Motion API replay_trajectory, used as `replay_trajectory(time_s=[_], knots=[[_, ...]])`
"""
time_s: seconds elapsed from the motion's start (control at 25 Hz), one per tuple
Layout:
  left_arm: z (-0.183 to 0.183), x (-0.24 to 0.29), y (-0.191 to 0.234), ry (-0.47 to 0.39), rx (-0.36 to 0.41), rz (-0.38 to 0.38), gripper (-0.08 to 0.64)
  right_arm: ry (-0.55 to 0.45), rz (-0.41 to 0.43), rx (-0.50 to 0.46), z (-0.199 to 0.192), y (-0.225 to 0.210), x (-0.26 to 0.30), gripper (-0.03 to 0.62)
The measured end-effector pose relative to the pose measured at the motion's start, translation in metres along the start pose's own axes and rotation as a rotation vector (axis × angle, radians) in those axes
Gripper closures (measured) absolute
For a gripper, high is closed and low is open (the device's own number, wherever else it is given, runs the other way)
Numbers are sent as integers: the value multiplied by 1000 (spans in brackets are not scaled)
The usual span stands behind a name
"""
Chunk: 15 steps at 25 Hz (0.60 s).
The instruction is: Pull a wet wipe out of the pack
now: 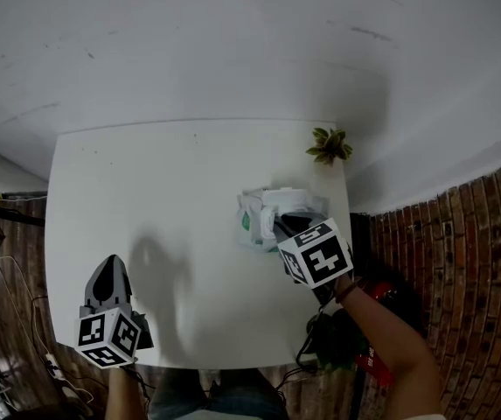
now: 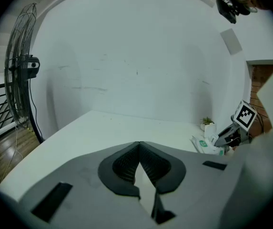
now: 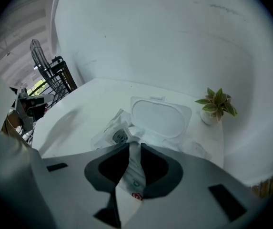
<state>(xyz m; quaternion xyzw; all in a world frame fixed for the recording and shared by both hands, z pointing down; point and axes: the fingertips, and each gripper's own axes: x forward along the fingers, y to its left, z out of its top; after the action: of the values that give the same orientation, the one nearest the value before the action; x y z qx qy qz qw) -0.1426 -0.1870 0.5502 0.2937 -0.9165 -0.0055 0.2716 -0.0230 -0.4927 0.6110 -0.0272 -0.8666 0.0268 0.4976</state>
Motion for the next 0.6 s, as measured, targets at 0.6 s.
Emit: replay_trajectory(time_s=[0.6], knots=[[-2,4,15,-1,-77,11,558,39,19,258,-4,-7,2,532]])
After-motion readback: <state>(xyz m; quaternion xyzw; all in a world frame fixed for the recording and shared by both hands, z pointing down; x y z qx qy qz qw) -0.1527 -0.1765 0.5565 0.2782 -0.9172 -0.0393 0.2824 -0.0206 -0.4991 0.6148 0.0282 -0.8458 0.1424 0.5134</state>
